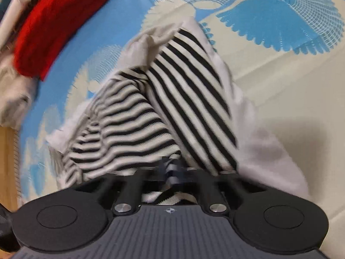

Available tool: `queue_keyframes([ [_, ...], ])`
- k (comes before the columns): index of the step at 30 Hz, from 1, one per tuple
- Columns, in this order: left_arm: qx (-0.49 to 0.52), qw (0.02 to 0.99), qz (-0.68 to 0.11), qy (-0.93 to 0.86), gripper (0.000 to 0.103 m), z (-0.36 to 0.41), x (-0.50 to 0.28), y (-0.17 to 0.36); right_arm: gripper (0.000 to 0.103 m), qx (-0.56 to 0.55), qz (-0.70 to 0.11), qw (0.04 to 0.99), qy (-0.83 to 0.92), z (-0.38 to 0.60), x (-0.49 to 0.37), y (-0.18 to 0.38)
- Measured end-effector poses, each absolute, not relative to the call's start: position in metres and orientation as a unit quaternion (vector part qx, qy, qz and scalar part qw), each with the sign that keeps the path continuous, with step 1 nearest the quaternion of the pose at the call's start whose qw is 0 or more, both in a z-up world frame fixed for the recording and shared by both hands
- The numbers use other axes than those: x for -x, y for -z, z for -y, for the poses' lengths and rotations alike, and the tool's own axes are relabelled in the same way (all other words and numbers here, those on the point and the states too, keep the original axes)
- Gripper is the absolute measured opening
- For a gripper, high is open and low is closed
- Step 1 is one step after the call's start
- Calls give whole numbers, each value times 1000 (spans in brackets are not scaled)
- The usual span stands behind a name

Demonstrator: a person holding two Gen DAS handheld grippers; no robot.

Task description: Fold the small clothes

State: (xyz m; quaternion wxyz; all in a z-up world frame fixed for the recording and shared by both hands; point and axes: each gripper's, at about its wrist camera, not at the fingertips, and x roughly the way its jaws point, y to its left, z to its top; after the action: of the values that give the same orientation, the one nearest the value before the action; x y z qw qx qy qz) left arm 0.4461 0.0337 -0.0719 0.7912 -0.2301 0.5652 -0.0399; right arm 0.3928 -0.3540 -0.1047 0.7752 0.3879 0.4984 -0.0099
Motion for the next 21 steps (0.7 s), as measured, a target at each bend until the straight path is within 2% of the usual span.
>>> queue_keyframes([
  [4,184,894,-407,38,8,-48,-434,2,2,-423,-372,826,-5,366,-378,59],
  [6,197,908,-367,43,8,-61,-427,-14,2,-421,-331,844,12,371,-368,45],
  [8,221,894,-385,52,9,-71,-426,-8,2,-410,-351,841,31,372,-366,46],
  [10,199,854,-480,32,9,-72,-434,20,2,-369,-448,812,57,364,-376,67],
  [12,187,790,-584,2,11,-78,-438,63,2,-373,-536,754,67,360,-379,101],
  [14,228,755,-615,-7,13,-91,-436,83,4,-384,-573,720,78,357,-380,121],
  [15,240,755,-610,-5,18,-94,-437,81,9,-373,-570,728,78,354,-383,120],
  [16,242,761,-602,-2,33,-95,-438,76,9,-367,-556,742,74,352,-385,114],
  [17,245,769,-591,2,43,-96,-438,70,14,-362,-543,754,69,350,-388,107],
  [18,249,775,-581,6,55,-96,-439,64,25,-358,-533,764,65,349,-390,102],
  [19,250,779,-574,10,56,-95,-440,60,29,-355,-526,770,65,350,-393,99],
  [21,250,779,-575,11,54,-93,-439,60,30,-351,-527,771,68,350,-396,98],
])
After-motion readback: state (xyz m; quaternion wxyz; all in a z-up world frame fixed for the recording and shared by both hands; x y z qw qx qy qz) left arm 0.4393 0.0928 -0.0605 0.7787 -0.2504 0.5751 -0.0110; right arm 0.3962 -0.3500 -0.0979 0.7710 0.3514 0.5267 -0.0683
